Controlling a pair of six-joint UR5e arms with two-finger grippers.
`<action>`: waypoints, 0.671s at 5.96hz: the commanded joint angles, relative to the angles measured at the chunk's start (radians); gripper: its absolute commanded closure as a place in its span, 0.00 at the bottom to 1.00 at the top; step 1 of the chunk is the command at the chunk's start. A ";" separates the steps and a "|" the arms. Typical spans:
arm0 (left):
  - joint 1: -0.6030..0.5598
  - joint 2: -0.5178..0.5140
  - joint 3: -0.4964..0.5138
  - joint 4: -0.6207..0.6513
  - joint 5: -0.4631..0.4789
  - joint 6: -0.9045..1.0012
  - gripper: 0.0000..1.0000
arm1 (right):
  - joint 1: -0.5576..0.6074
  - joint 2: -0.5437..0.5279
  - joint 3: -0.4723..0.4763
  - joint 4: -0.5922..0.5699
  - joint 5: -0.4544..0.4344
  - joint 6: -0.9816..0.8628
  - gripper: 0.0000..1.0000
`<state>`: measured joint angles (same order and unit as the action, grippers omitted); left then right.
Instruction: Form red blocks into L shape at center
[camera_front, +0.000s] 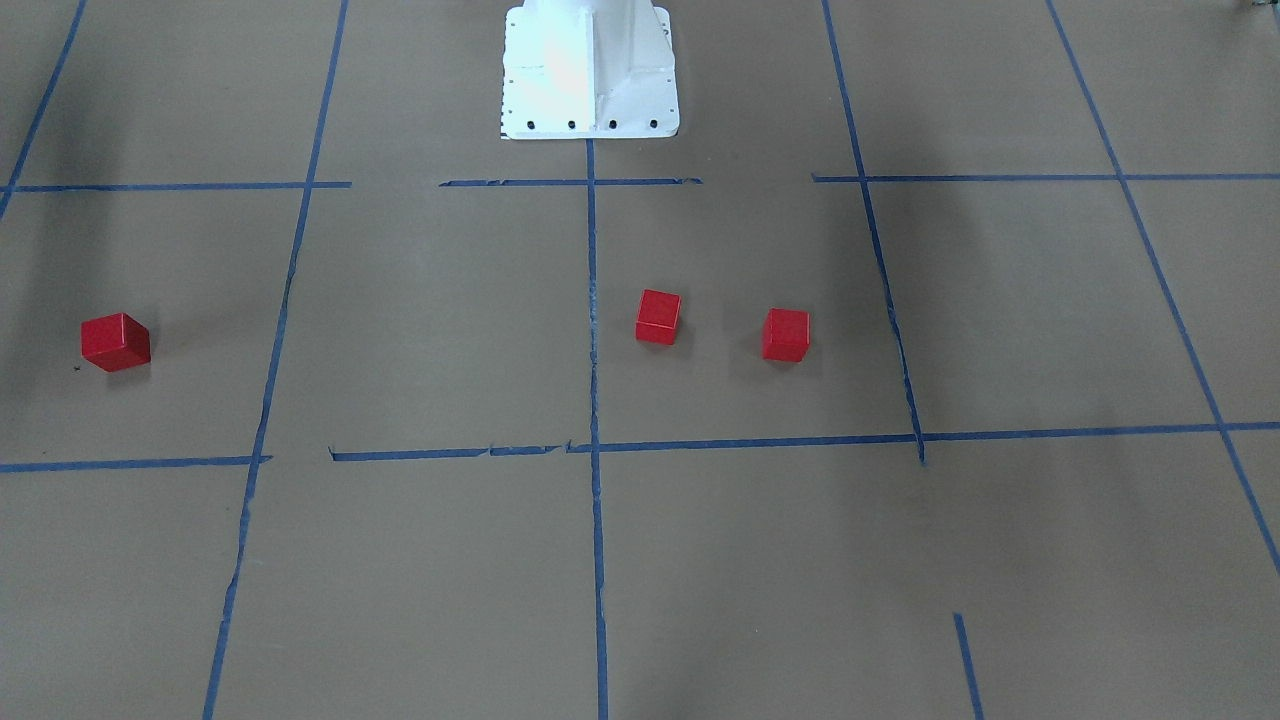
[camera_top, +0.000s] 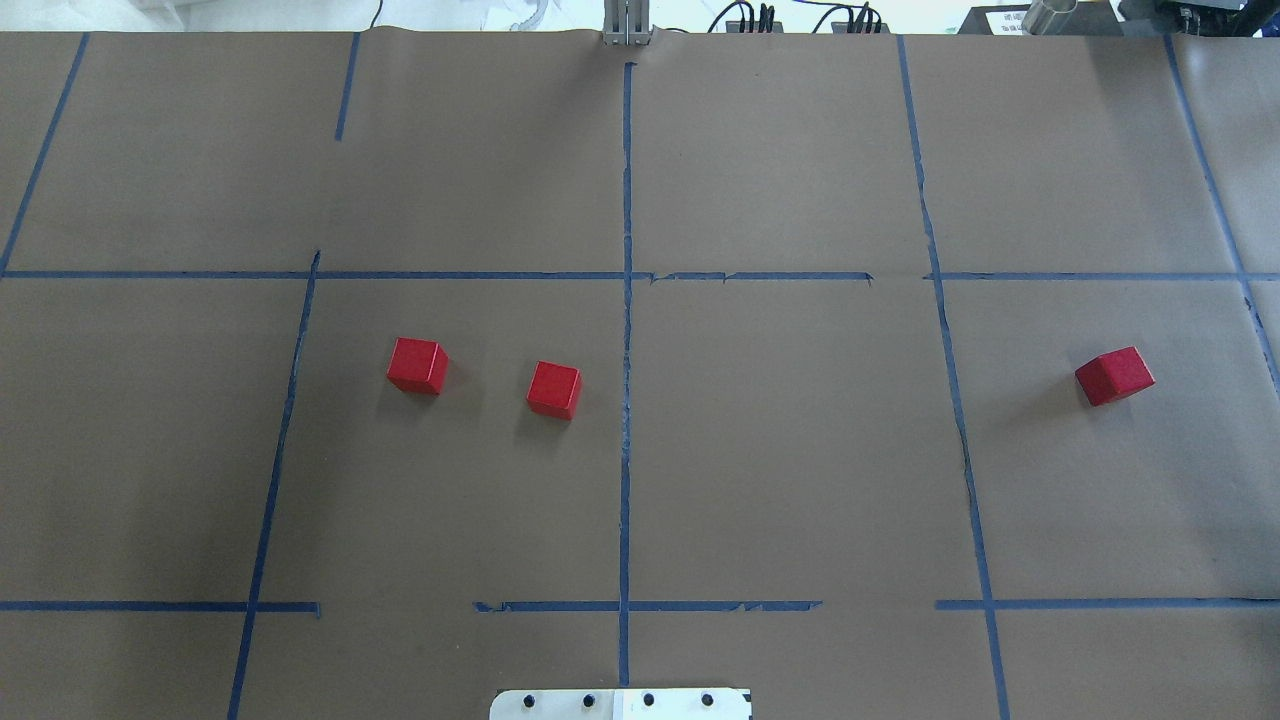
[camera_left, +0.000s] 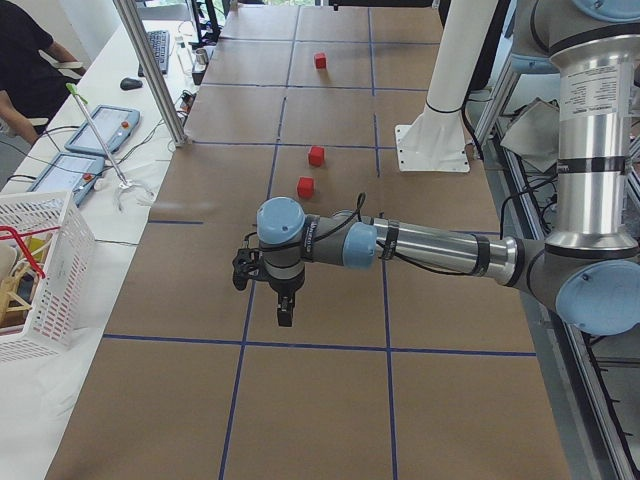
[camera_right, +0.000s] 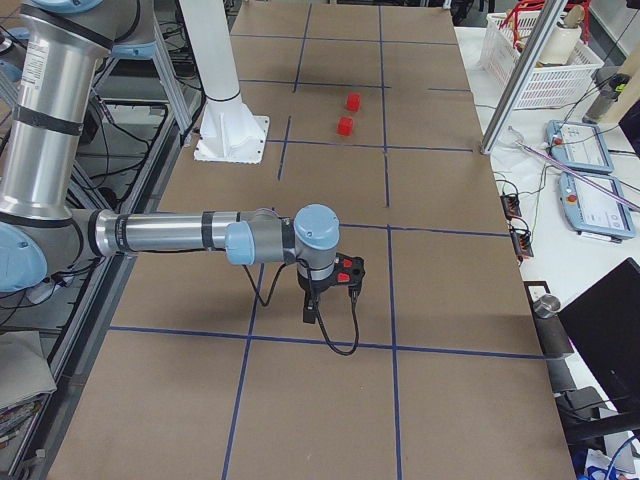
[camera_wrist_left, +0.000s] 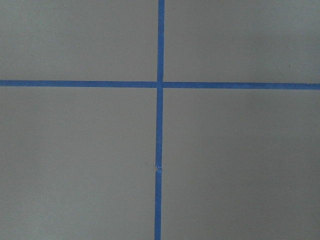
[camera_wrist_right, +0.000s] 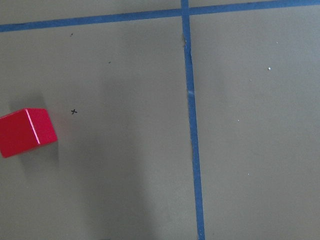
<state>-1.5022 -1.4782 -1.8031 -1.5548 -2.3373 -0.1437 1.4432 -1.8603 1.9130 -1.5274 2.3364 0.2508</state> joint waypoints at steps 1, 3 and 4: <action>0.002 0.002 -0.002 -0.002 -0.001 0.006 0.00 | -0.001 0.001 0.003 0.004 0.009 -0.001 0.00; 0.002 0.003 -0.004 -0.002 -0.002 0.007 0.00 | -0.001 0.004 0.004 0.007 0.020 -0.002 0.00; 0.002 0.003 -0.005 -0.002 -0.002 0.003 0.00 | -0.001 0.007 -0.003 0.077 0.030 -0.001 0.00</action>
<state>-1.5003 -1.4758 -1.8076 -1.5570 -2.3392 -0.1379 1.4419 -1.8556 1.9152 -1.4994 2.3581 0.2493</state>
